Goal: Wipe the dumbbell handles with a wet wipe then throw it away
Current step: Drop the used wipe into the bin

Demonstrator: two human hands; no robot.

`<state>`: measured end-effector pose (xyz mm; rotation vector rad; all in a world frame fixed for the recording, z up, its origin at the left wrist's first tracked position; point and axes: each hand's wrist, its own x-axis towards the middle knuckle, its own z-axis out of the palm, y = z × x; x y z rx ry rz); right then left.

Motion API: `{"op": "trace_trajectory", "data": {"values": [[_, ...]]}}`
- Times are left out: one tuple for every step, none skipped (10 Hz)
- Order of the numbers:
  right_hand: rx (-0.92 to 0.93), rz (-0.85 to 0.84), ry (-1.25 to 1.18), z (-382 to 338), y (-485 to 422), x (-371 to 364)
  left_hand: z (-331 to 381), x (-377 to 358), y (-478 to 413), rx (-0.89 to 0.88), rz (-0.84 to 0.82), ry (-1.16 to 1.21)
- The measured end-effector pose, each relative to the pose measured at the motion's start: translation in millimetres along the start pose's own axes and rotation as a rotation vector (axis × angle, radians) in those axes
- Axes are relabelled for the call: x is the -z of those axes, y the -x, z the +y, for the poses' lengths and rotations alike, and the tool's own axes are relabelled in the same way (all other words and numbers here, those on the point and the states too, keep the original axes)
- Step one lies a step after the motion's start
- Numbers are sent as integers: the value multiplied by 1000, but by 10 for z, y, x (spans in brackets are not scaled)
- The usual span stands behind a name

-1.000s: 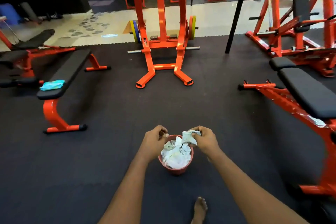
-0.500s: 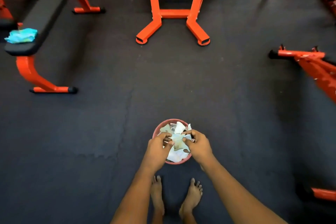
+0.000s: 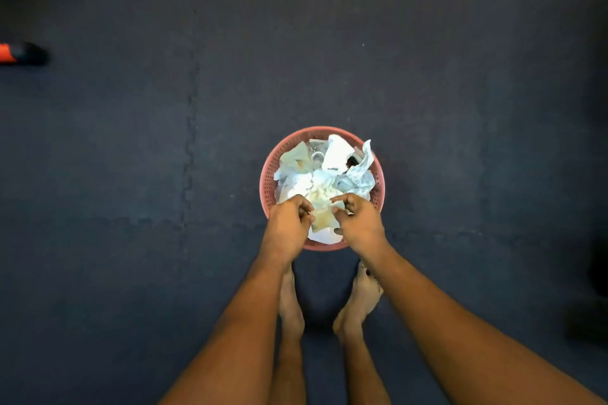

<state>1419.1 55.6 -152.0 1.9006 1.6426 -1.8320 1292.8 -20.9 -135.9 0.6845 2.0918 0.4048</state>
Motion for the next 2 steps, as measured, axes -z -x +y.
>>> {"op": "trace_trajectory", "data": {"values": [[-31,17,128,48,-71,-26,-114,-11,-60,56,-42,6],[-75,96,118,-54,50,89,-55,180,101,72,-20,45]]}}
